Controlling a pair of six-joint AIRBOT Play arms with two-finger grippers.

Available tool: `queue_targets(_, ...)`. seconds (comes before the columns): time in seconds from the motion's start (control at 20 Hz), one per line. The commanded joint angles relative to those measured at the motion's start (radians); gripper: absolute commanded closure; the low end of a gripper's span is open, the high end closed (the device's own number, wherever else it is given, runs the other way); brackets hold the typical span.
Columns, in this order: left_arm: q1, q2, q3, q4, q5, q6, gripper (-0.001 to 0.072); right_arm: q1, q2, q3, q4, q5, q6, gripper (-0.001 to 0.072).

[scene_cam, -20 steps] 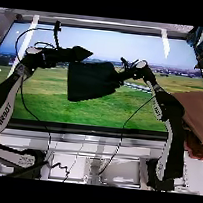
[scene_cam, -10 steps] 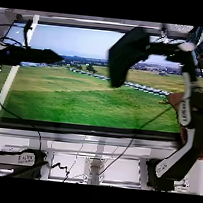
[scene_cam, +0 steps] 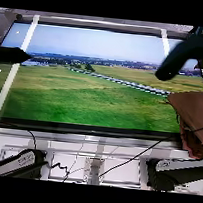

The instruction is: Fold the clothes and pants, and hang the long-sleeved shirts on hangers.

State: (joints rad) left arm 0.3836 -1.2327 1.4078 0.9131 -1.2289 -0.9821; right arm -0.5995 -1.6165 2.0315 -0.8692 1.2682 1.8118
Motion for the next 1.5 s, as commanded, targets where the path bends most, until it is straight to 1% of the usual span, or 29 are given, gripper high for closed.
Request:
queue_targets(0.0, 0.026, 0.03, -0.001, 0.03, 0.012, -0.006, 0.0668, -0.083, 0.056, -0.018, -0.545, 0.232, 0.167, 0.0688)
queue_targets(0.1, 0.026, 0.03, -0.001, 0.03, 0.006, -0.006, 0.0668, -0.095, 0.056, -0.074, -0.724, 0.381, 0.183, 0.0688)
queue_targets(0.15, 0.026, 0.03, -0.001, 0.03, 0.001, -0.006, 0.0668, -0.094, 0.056, -0.096, -0.819, 0.433, 0.188, 0.0688)
queue_targets(0.2, 0.026, 0.03, -0.001, 0.03, -0.002, -0.006, 0.0668, -0.094, 0.056, -0.114, -0.88, 0.473, 0.188, 0.0688)
queue_targets(0.25, 0.026, 0.03, -0.001, 0.03, -0.004, -0.006, 0.0668, -0.095, 0.056, -0.139, -0.911, 0.513, 0.182, 0.0687)
queue_targets(0.35, 0.027, 0.03, -0.001, 0.03, -0.003, -0.006, 0.0668, -0.105, 0.056, -0.187, -0.922, 0.575, 0.125, 0.0687)
queue_targets(0.45, 0.027, 0.03, -0.001, 0.03, -0.003, -0.006, 0.0668, -0.107, 0.056, -0.22, -0.928, 0.575, 0.064, 0.0687)
queue_targets(0.55, 0.027, 0.03, -0.001, 0.03, -0.003, -0.006, 0.0668, -0.107, 0.056, -0.227, -0.989, 0.575, 0.051, 0.0687)
queue_targets(0.6, 0.027, 0.03, -0.001, 0.03, -0.003, -0.006, 0.0668, -0.107, 0.056, -0.227, -1.042, 0.575, 0.035, 0.0688)
queue_targets(0.7, 0.027, 0.03, -0.001, 0.031, -0.003, -0.006, 0.0668, -0.108, 0.056, -0.227, -1.212, 0.575, -0.047, 0.0687)
queue_targets(0.75, 0.027, 0.03, -0.001, 0.031, -0.003, -0.006, 0.0668, -0.117, 0.056, -0.227, -1.274, 0.575, -0.069, 0.0687)
queue_targets(0.8, 0.027, 0.03, -0.001, 0.03, -0.003, -0.006, 0.0668, -0.139, 0.064, -0.227, -1.275, 0.573, -0.069, 0.0687)
queue_targets(0.95, 0.027, 0.03, -0.001, 0.03, -0.003, -0.006, 0.0668, -0.219, 0.131, -0.278, -1.201, 0.534, -0.071, 0.0687)
queue_targets(1.05, 0.027, 0.03, -0.001, 0.03, -0.003, -0.006, 0.0668, -0.285, 0.206, -0.348, -1.114, 0.5, -0.072, 0.0687)
queue_targets(1.1, 0.027, 0.03, -0.001, 0.03, -0.003, -0.006, 0.0668, -0.32, 0.244, -0.388, -1.046, 0.49, -0.091, 0.0687)
queue_targets(1.15, 0.027, 0.03, -0.001, 0.03, -0.003, -0.006, 0.0668, -0.352, 0.277, -0.428, -0.952, 0.49, -0.145, 0.0663)
queue_targets(1.2, 0.027, 0.03, -0.001, 0.03, -0.003, -0.006, 0.0668, -0.377, 0.302, -0.465, -0.902, 0.49, -0.179, 0.0491)
queue_targets(1.25, 0.027, 0.03, -0.001, 0.031, -0.003, -0.006, 0.0668, -0.399, 0.324, -0.5, -0.889, 0.485, -0.189, 0.0192)
queue_targets(1.3, 0.027, 0.03, -0.001, 0.031, -0.003, -0.006, 0.0668, -0.415, 0.336, -0.529, -0.886, 0.486, -0.186, 0.0002)
queue_targets(1.45, 0.027, 0.03, -0.001, 0.03, -0.005, -0.006, 0.0667, -0.428, 0.343, -0.543, -0.882, 0.497, -0.179, 0.0006)
